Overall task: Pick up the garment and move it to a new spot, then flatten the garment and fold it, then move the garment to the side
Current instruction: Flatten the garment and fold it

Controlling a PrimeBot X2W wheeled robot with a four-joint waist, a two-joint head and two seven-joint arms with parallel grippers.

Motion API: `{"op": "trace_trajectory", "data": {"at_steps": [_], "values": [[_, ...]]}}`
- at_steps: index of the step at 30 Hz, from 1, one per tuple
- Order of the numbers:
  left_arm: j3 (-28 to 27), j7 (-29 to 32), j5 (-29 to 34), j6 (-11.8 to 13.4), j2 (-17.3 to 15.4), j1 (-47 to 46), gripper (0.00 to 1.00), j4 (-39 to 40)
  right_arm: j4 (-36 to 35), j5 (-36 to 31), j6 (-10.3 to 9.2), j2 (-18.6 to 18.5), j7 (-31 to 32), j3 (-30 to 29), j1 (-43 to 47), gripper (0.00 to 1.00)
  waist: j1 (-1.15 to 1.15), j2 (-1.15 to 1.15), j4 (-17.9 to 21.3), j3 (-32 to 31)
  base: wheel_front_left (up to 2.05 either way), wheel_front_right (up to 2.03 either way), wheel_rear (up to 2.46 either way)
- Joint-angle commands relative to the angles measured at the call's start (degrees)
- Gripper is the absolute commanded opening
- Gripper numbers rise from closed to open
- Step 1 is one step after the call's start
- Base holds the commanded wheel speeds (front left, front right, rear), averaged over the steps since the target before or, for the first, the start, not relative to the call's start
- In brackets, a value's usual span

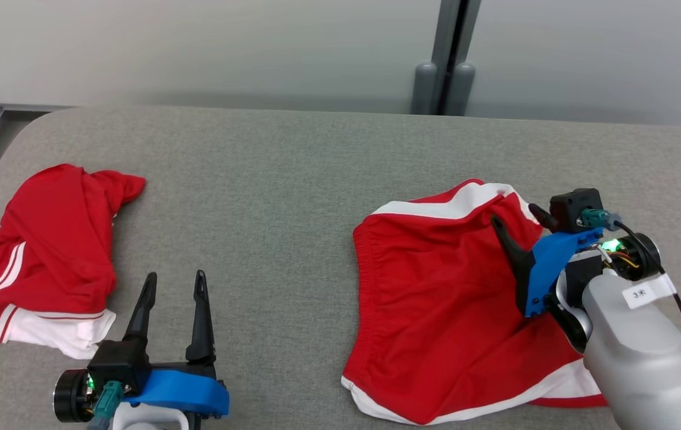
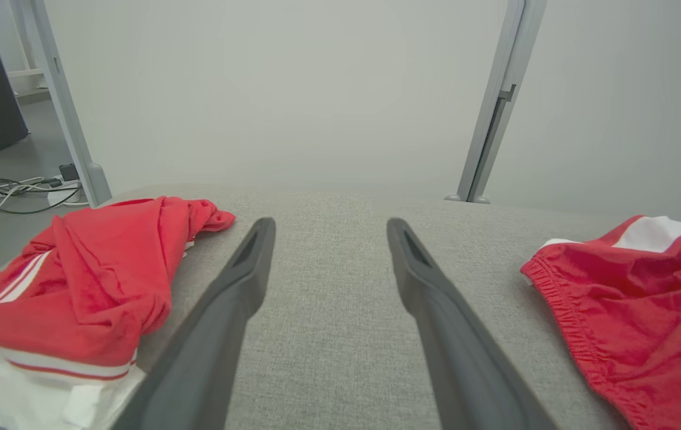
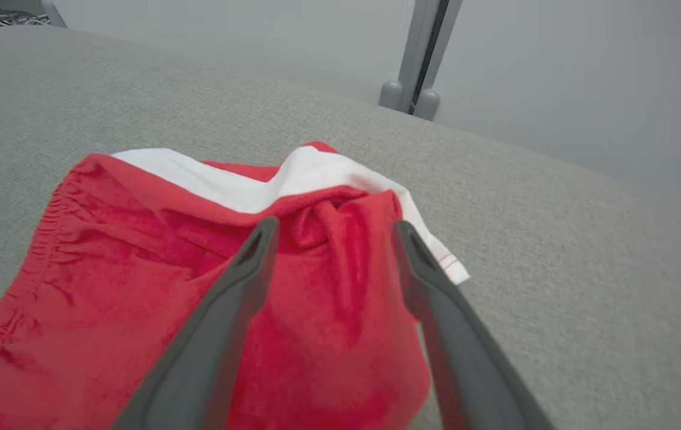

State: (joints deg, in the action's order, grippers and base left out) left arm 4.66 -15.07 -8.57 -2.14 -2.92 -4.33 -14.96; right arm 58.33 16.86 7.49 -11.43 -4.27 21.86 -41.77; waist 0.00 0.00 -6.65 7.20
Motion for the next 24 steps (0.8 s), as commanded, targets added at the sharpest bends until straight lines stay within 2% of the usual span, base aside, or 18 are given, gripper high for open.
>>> {"op": "trace_trajectory", "data": {"at_steps": [1,6,12,18,24], "values": [[-0.1,-0.2,0.4,-0.3,0.0,0.5,1.0,0.1,0.3,0.5,0.01,-0.2,-1.5,-0.1,0.6,1.0,0.0,0.0,0.9,-0.7,0.0,0.0,0.0],[-1.1,-0.2,1.3,-0.4,0.0,1.6,1.0,0.3,-0.5,2.2,0.01,-0.8,-7.5,0.1,4.1,1.0,0.0,0.0,3.7,-2.8,0.0,0.0,0.0],[-2.5,-0.2,2.6,-0.9,-0.2,3.0,1.0,0.6,-5.8,4.1,0.01,-2.8,-10.7,-1.2,9.0,1.0,0.0,0.0,7.0,-4.8,0.0,0.0,0.0],[-3.3,-0.2,3.7,-1.3,-0.5,4.2,1.0,1.0,-19.7,2.1,0.01,-3.0,-11.0,-7.5,18.0,1.0,0.0,0.0,9.3,-5.9,0.0,0.0,0.0],[-3.6,-0.2,4.3,-1.7,-0.7,4.9,1.0,0.9,-32.8,-1.7,0.01,-0.2,-11.0,-13.3,28.7,1.0,0.0,0.0,10.3,-6.5,0.0,0.0,0.0]]}}
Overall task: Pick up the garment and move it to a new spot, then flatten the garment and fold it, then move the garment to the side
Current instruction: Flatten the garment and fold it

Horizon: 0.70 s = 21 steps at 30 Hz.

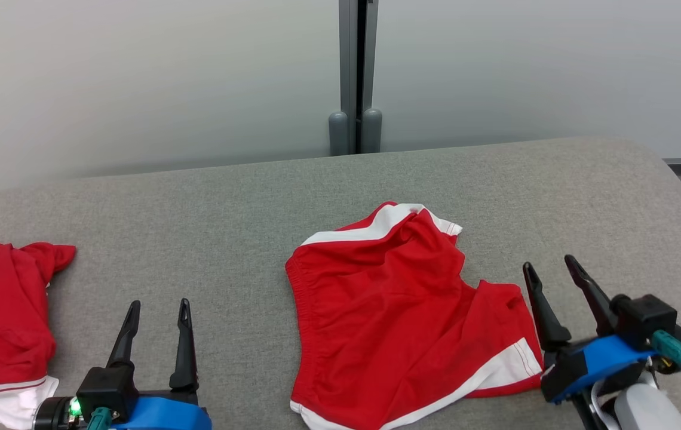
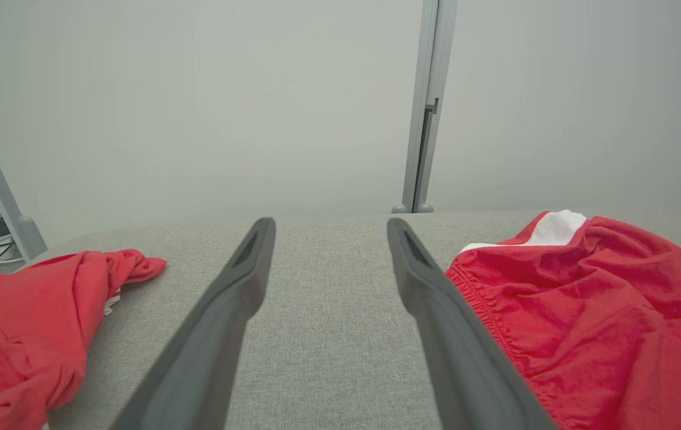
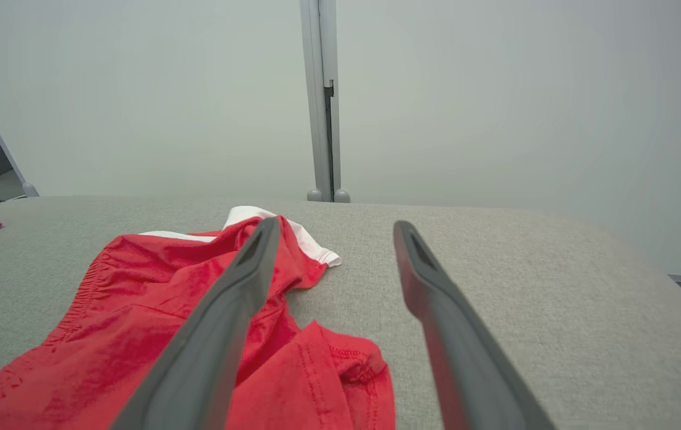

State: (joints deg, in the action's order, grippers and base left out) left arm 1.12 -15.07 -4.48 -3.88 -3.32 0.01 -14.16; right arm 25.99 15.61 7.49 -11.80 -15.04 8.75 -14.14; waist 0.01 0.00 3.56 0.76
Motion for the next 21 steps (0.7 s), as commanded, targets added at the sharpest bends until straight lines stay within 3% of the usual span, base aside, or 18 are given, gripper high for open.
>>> {"op": "trace_trajectory", "data": {"at_steps": [1,9,21], "values": [[-0.1,-0.2,0.3,-0.1,-0.3,0.7,1.0,0.1,-2.3,-1.1,0.02,0.7,-0.2,-1.0,2.7,1.0,-0.01,0.0,0.1,-0.1,0.0,0.0,0.0],[-0.6,-0.2,0.6,-0.7,-0.4,0.4,1.0,-0.3,-14.0,-5.6,0.02,4.9,-0.2,-7.4,14.0,1.0,-0.01,0.0,-0.6,-0.6,0.0,0.0,0.0],[-0.8,-0.2,1.1,-0.8,-0.2,0.7,1.0,0.1,-14.0,-8.4,0.01,6.5,-0.2,-8.3,16.9,1.0,-0.01,0.0,-1.2,-0.2,0.0,0.0,0.0]]}}
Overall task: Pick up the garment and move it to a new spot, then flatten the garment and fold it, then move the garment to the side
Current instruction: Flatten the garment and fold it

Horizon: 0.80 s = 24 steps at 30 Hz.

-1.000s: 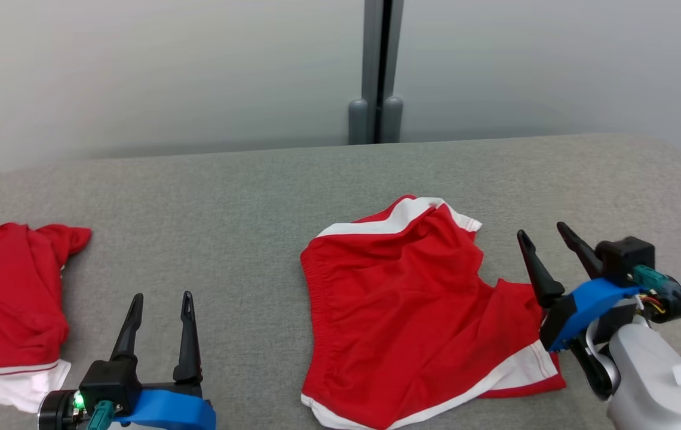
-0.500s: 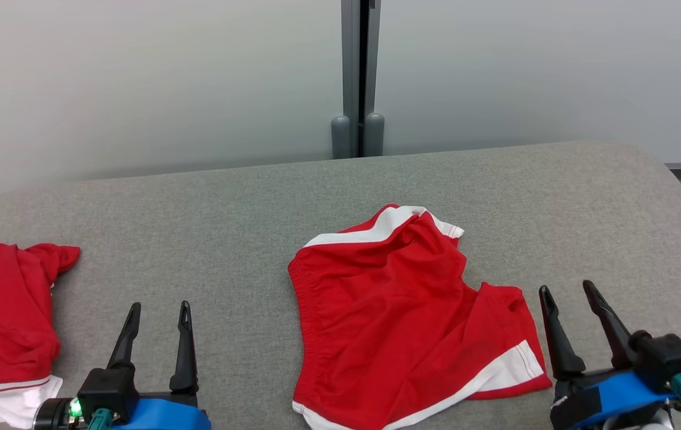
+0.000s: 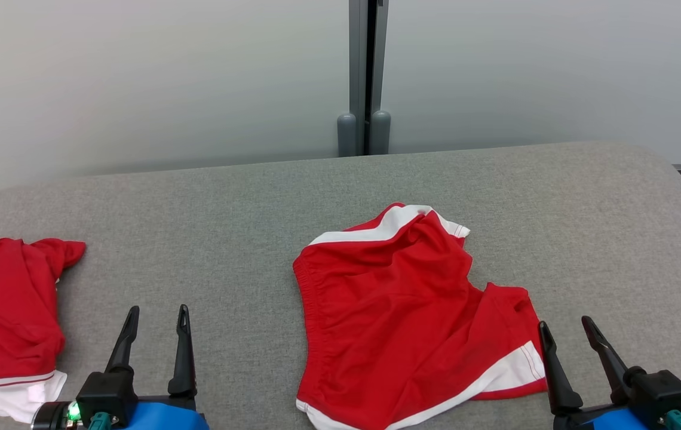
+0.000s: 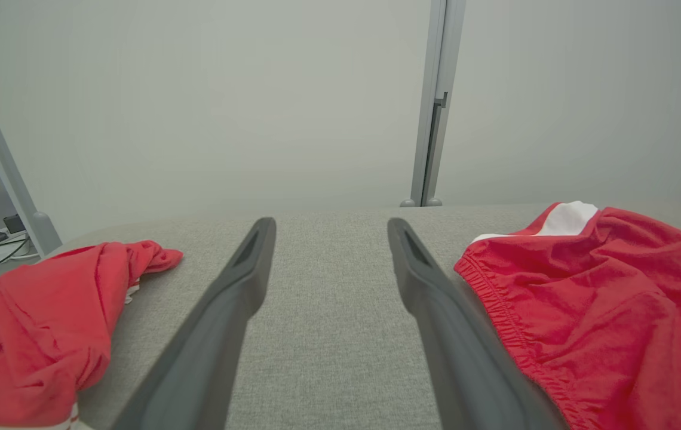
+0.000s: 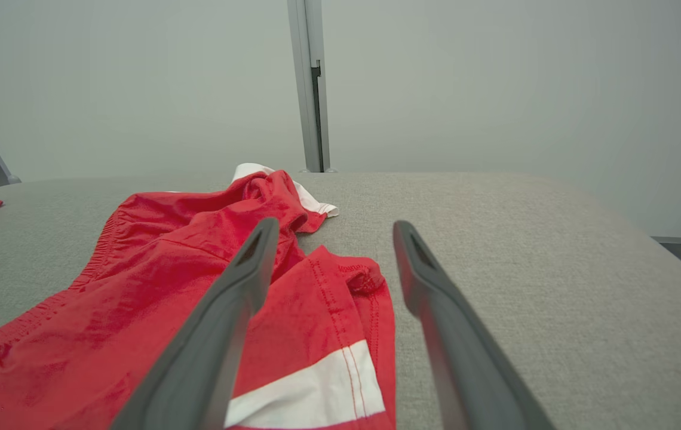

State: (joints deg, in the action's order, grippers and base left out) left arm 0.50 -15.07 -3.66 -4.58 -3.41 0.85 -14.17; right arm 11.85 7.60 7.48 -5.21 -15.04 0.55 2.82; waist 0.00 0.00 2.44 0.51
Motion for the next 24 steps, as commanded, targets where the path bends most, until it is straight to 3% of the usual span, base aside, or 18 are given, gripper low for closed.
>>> {"op": "trace_trajectory", "data": {"at_steps": [1,16,24], "values": [[-0.1,-0.2,0.3,0.1,0.0,0.0,1.0,0.2,0.3,-0.6,0.02,-0.3,-0.2,0.0,-0.2,1.0,0.0,0.0,-0.1,0.1,0.0,0.0,0.0],[5.2,-0.2,-0.6,-2.6,-1.7,-3.1,1.0,-2.8,11.9,5.4,0.02,-8.6,1.3,6.2,-8.1,1.0,0.0,0.0,0.0,3.3,0.0,0.0,0.0],[16.1,-0.2,-3.4,-3.1,-5.4,-5.0,1.0,-6.0,19.4,10.9,0.02,-12.3,1.8,13.1,-12.4,1.0,0.0,0.0,0.0,5.5,0.0,0.0,0.0]]}}
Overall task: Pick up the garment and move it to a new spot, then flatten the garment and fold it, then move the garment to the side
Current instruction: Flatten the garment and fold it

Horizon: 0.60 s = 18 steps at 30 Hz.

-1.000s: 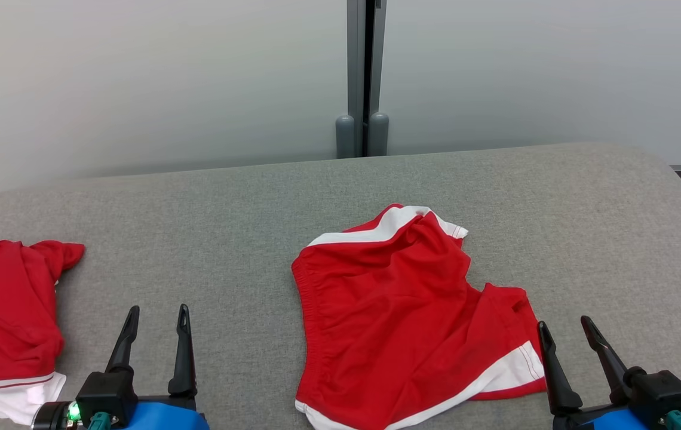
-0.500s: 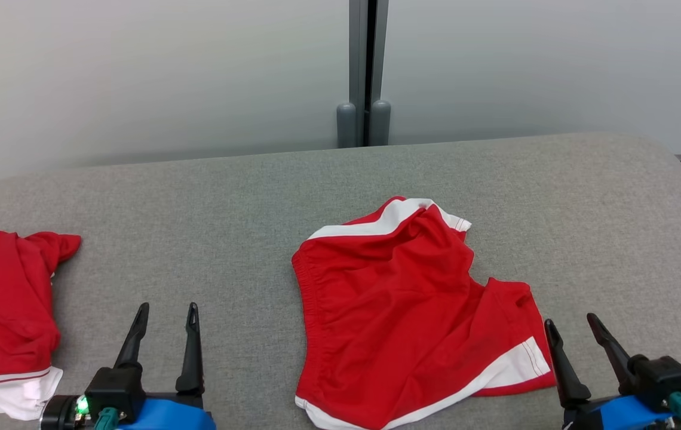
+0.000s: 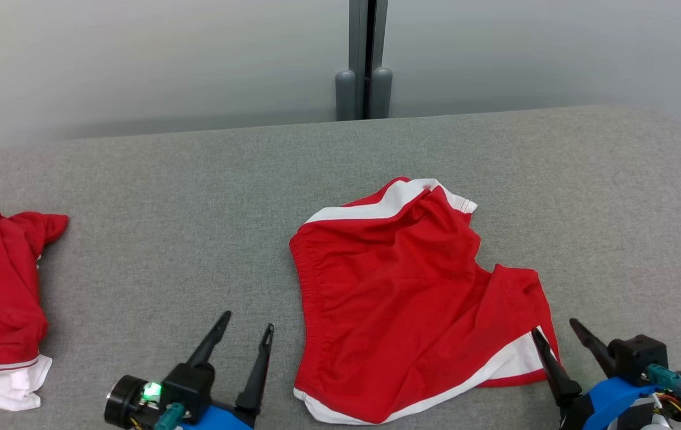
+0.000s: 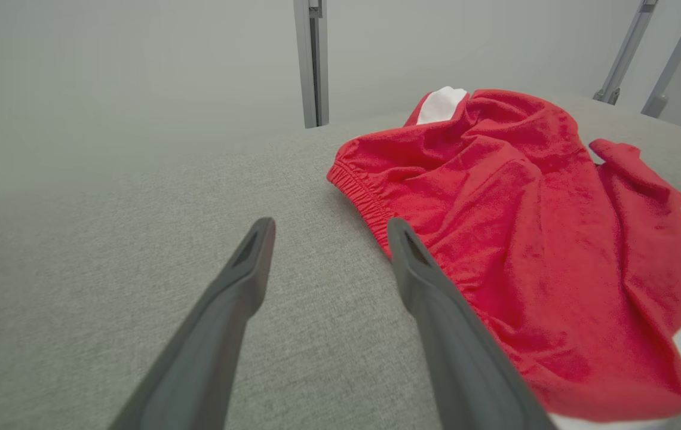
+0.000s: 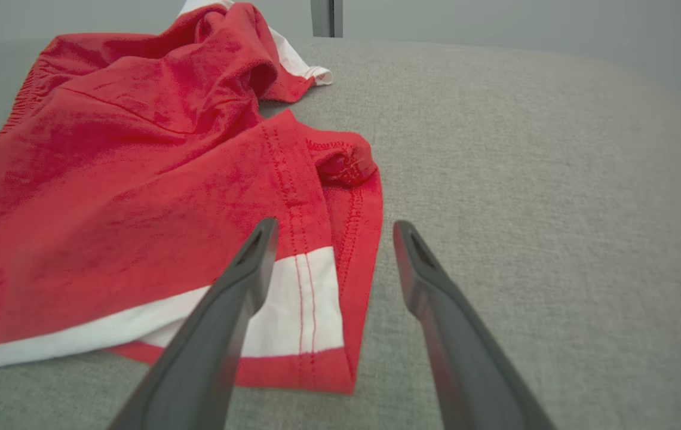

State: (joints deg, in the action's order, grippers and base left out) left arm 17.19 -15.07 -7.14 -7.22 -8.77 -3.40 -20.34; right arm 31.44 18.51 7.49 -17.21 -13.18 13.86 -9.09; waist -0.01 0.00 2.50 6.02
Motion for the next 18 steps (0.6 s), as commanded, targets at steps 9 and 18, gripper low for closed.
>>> {"op": "trace_trajectory", "data": {"at_steps": [9,18], "values": [[12.6,-0.2,-5.8,-0.2,-5.0,-2.4,1.0,-3.3,5.6,7.1,0.01,-3.5,-0.5,9.2,-4.3,1.0,0.01,0.0,-0.3,1.3,0.0,0.0,0.0],[24.5,0.0,-11.8,-0.2,-9.2,-5.7,1.0,-6.3,8.4,14.9,0.01,-6.2,-0.5,18.7,-8.0,1.0,0.01,0.0,-0.8,1.4,0.0,0.0,0.0]]}}
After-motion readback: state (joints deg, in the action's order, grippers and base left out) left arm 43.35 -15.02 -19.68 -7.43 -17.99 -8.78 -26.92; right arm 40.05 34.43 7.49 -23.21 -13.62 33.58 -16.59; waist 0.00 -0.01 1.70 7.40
